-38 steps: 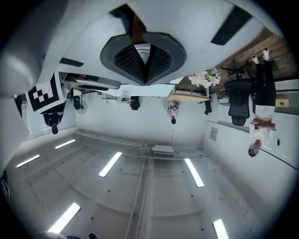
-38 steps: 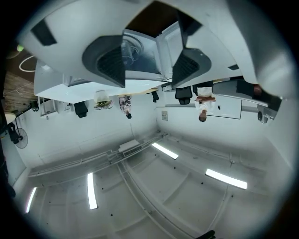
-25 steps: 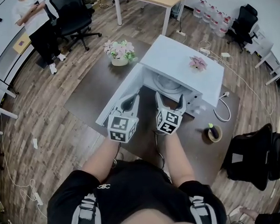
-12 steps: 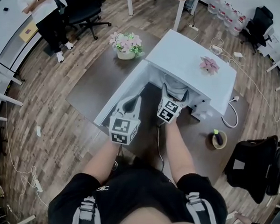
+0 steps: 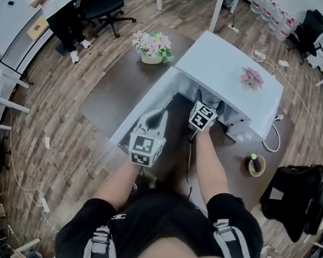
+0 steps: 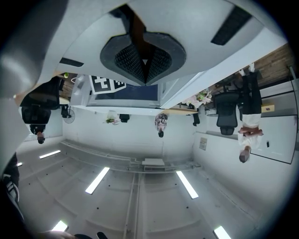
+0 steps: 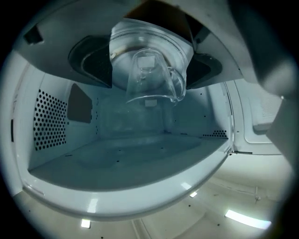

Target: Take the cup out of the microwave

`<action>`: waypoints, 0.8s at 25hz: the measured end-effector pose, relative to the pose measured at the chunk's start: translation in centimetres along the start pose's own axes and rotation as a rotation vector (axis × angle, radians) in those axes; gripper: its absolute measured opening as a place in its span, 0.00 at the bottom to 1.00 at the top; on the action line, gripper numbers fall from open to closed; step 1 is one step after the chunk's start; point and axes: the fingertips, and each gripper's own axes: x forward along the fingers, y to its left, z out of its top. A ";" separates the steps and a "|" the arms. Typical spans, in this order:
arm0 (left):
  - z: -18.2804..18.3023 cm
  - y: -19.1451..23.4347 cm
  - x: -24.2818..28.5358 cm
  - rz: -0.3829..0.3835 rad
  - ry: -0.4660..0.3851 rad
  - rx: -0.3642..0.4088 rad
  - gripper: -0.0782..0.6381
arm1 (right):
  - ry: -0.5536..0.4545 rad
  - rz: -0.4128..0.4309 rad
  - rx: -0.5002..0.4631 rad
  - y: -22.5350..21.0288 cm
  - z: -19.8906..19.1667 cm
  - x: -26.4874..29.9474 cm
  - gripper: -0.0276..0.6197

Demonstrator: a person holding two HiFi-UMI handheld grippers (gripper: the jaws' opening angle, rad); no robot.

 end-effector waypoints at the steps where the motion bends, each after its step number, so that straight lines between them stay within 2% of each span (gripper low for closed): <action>1: -0.1 0.0 0.0 -0.001 0.002 0.000 0.10 | 0.002 -0.002 0.000 0.0 -0.1 0.4 0.81; 5: -0.5 0.2 0.2 0.003 0.014 0.005 0.10 | 0.017 0.004 -0.033 0.6 -0.1 1.7 0.81; 8: -0.9 0.4 0.4 0.005 0.020 0.009 0.10 | 0.037 -0.010 -0.023 0.3 -0.3 2.6 0.79; 15: -1.2 0.6 0.7 0.000 0.036 0.019 0.10 | 0.042 -0.024 -0.048 0.3 -0.3 3.5 0.63; 20: -0.8 0.3 0.8 -0.012 0.033 0.031 0.10 | 0.045 -0.013 -0.062 0.4 -0.5 3.0 0.63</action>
